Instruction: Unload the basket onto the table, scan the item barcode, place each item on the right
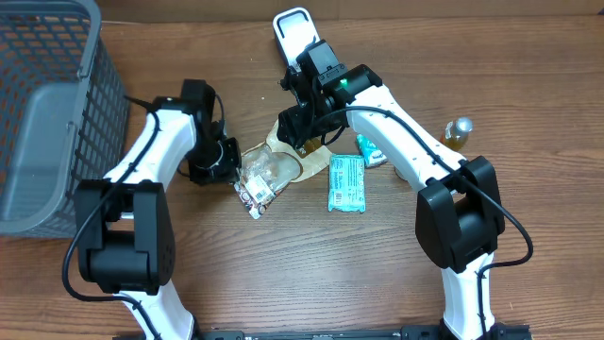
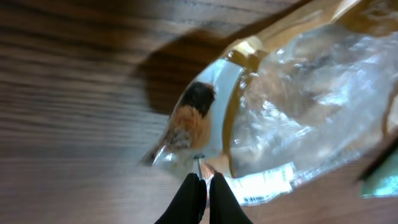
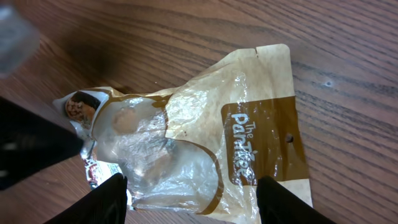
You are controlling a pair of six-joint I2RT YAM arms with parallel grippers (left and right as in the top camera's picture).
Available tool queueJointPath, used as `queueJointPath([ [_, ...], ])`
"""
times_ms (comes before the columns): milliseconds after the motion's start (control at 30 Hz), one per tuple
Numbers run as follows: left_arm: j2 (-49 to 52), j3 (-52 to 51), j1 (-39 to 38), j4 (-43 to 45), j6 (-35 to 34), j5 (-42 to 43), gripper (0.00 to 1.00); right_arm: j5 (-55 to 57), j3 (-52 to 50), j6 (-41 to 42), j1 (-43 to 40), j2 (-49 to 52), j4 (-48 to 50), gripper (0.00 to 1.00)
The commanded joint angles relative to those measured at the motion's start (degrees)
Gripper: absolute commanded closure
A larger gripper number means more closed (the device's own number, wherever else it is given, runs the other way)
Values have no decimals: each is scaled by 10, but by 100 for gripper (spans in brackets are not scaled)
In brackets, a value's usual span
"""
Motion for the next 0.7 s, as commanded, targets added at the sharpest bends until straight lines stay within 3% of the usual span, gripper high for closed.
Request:
queueJointPath([
  [0, -7, -33, -1, 26, -34, -26, 96, -12, 3, -5, -1, 2, 3, 36],
  [233, -7, -89, -1, 107, -41, -35, 96, -12, -13, -4, -1, 2, 14, 36],
  [667, -7, -90, -2, 118, -40, -51, 96, -82, -87, -5, 6, 2, 155, 34],
])
